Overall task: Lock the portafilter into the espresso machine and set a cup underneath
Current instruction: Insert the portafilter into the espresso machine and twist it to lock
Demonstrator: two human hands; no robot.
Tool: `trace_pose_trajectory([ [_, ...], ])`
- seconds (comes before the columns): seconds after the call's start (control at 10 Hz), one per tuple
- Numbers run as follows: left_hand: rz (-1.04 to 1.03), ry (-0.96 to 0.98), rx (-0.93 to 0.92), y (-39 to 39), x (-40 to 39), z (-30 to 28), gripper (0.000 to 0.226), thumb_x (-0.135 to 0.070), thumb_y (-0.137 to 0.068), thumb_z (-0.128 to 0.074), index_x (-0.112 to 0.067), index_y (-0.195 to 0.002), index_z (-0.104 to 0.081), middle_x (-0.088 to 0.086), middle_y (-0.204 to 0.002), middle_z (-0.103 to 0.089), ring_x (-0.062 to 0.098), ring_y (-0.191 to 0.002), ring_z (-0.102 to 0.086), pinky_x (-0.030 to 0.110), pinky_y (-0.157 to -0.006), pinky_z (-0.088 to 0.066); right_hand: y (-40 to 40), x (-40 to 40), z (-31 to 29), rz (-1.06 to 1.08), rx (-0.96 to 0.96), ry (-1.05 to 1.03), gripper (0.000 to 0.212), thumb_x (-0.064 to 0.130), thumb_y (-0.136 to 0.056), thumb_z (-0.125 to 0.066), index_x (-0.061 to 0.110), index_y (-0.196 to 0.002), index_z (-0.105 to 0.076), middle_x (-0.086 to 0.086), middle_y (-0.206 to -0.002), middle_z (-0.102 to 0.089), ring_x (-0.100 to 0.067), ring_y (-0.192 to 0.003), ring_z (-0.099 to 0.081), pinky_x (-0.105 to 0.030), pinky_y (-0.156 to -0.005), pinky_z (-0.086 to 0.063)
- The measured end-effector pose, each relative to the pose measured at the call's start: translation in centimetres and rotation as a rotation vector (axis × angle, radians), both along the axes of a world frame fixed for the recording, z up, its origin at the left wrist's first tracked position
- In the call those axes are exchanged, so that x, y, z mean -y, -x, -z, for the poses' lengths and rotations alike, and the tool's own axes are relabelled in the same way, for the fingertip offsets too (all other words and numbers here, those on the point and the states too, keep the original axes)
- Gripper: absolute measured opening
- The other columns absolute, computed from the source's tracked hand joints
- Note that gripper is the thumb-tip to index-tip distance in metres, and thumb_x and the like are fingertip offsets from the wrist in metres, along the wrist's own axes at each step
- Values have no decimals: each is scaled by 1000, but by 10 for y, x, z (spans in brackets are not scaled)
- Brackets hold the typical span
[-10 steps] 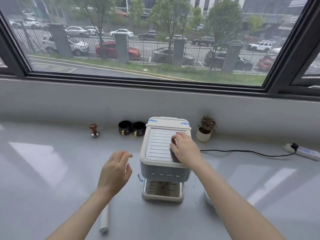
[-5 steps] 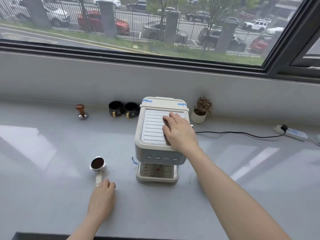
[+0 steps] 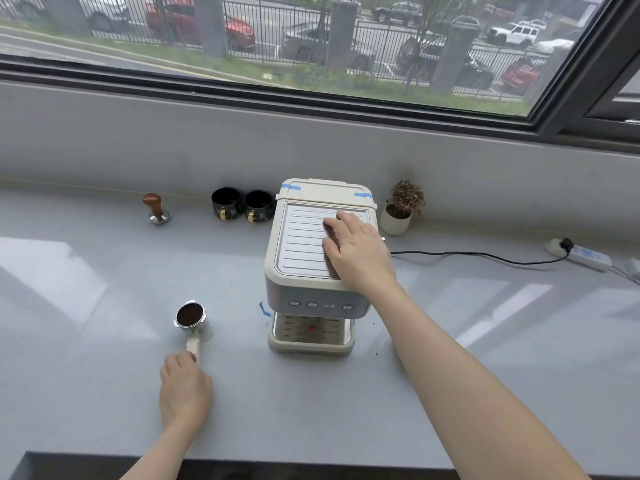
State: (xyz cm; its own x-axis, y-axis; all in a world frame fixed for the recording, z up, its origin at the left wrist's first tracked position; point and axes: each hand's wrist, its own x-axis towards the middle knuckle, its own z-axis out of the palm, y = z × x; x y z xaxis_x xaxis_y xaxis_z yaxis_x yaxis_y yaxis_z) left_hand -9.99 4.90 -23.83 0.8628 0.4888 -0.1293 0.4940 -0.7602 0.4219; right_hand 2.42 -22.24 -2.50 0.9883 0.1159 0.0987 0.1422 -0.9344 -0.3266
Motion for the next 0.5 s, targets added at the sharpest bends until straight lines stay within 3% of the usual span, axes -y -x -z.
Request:
trace_pose_trajectory([
  [0.1,-85,86,-34,-2,-1,-5,27,3,-79,-59,4,-104,-48,26,-108,-48,44,-96,-51,46,-63,-40,-1,-1,1,-1,7,1,44,39,-99,-30,32,-142,-38,7,-159,-26,-13,-147,-17,-33,-121,-12],
  [0.2,-166,180,-99,-4,-5,-8,29,-10,-82,-62,0,-102,-44,20,-100,-52,42,-83,-56,42,-62,-41,-2,-1,2,-4,10,3,44,39,-99,-30,31,-142,-38,7,-159,-26,-14,-148,-17,-33,-121,-12],
  [0.4,-182,205,-176,-9,1,-13,17,-10,-91,-50,1,-100,-40,19,-84,-53,38,-78,-53,41,-65,-42,-2,-1,3,4,9,-15,44,40,-99,-31,32,-141,-38,7,-159,-26,-13,-148,-16,-33,-122,-10],
  [0.5,-184,214,-173,-10,8,-13,18,-15,-90,-51,-3,-99,-41,19,-82,-58,40,-74,-60,44,-66,-50,-2,-1,3,4,10,-16,44,40,-98,-31,32,-141,-38,7,-159,-26,-13,-148,-16,-33,-122,-10],
])
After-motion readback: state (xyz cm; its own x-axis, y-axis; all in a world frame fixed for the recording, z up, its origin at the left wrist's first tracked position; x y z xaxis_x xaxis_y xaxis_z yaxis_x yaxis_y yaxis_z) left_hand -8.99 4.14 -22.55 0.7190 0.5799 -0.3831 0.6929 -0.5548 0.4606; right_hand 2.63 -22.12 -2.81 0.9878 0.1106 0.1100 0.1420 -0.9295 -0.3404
